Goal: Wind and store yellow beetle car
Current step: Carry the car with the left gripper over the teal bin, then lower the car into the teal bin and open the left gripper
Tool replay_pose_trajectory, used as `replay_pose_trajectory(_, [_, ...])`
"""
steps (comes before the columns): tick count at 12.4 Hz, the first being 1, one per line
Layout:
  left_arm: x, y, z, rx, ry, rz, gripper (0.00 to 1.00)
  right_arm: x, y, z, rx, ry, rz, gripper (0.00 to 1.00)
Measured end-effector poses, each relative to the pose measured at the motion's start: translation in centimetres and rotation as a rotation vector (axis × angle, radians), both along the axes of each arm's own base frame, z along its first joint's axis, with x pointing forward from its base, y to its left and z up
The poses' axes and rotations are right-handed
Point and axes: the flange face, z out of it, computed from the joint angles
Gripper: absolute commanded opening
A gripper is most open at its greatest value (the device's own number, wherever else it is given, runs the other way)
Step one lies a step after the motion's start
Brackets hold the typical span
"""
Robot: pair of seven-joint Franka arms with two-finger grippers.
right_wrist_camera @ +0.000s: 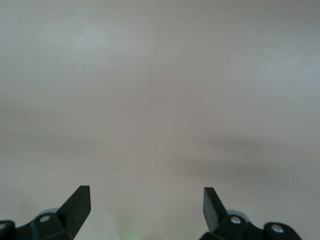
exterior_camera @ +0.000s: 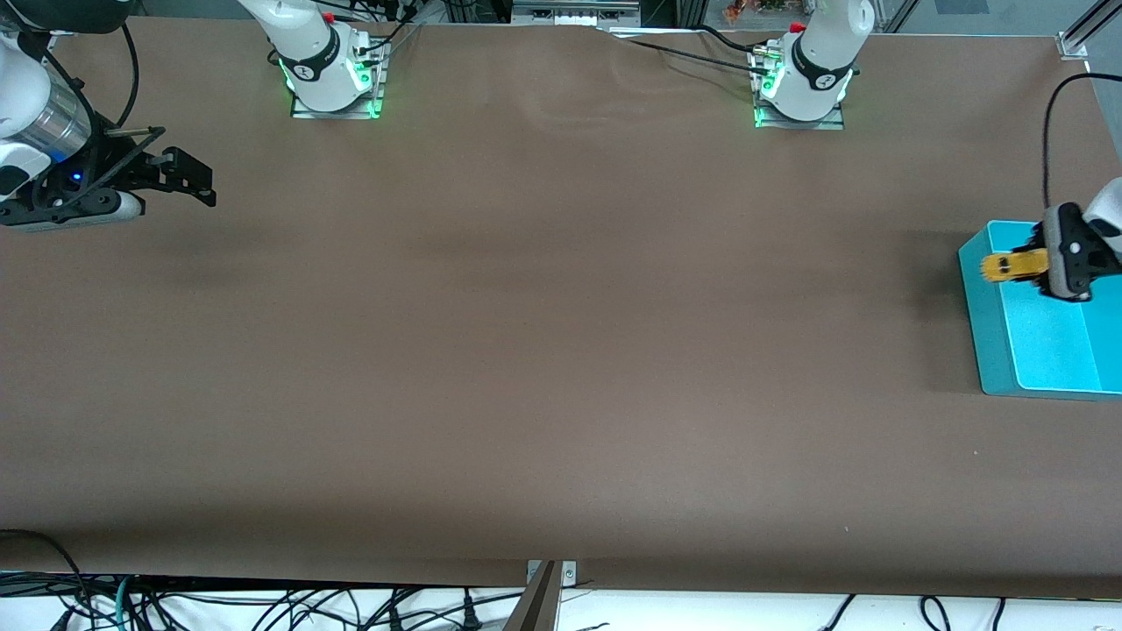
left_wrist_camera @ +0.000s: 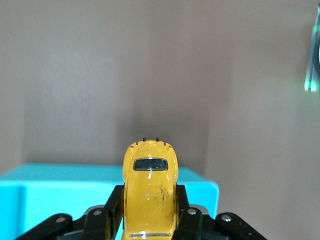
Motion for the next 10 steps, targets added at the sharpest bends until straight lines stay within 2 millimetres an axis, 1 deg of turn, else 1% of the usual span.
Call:
replay_pose_trajectory(1, [-0.4,1.4,-0.2,0.03,-0.001,-0.034,0.25,-0.1,0.0,0.1,0.0,0.0,-0.001,1.0])
replay_pose_trajectory(2, [-0.7,2.8,-1.0,0.053,-0.002,-0.063,0.27,-0.1,-0.1,0.2,-0.001,-0.001,-0.002,1.0])
replay_pose_trajectory(3, [-1.1,4.4,-2.7,0.06,-0.002,-0.08,0.29,-0.1,-0.2,0.2,-0.001,-0.001,-0.003,1.0])
replay_pose_trajectory(4, [-1.4,5.8,-5.0,0.056,0.003,-0.11,0.29,-0.1,-0.2,0.2,-0.001,-0.001,-0.004,1.0])
replay_pose_trajectory(5, [-1.6,6.8,-7.8,0.047,0.016,-0.152,0.29,-0.1,-0.2,0.2,-0.001,-0.002,-0.004,1.0])
replay_pose_trajectory(6, [-1.4,7.2,-10.4,0.045,0.023,-0.191,0.29,-0.1,-0.2,0.3,-0.001,-0.002,-0.004,1.0])
replay_pose_trajectory(7, [-1.1,7.5,-12.4,0.05,0.017,-0.226,0.34,-0.1,-0.2,0.3,-0.001,-0.003,-0.003,1.0])
replay_pose_trajectory(8, [-0.9,7.7,-13.7,0.057,0.008,-0.251,0.5,-0.1,-0.2,0.3,-0.001,-0.003,-0.003,1.0])
replay_pose_trajectory(9, [-0.9,7.9,-14.7,0.059,-0.001,-0.26,0.94,-0.1,-0.2,0.3,-0.001,-0.004,-0.003,1.0])
replay_pose_trajectory(10, [-1.0,8.3,-15.4,0.055,-0.013,-0.254,1.0,-0.1,-0.2,0.3,0.0,-0.006,-0.004,1.0])
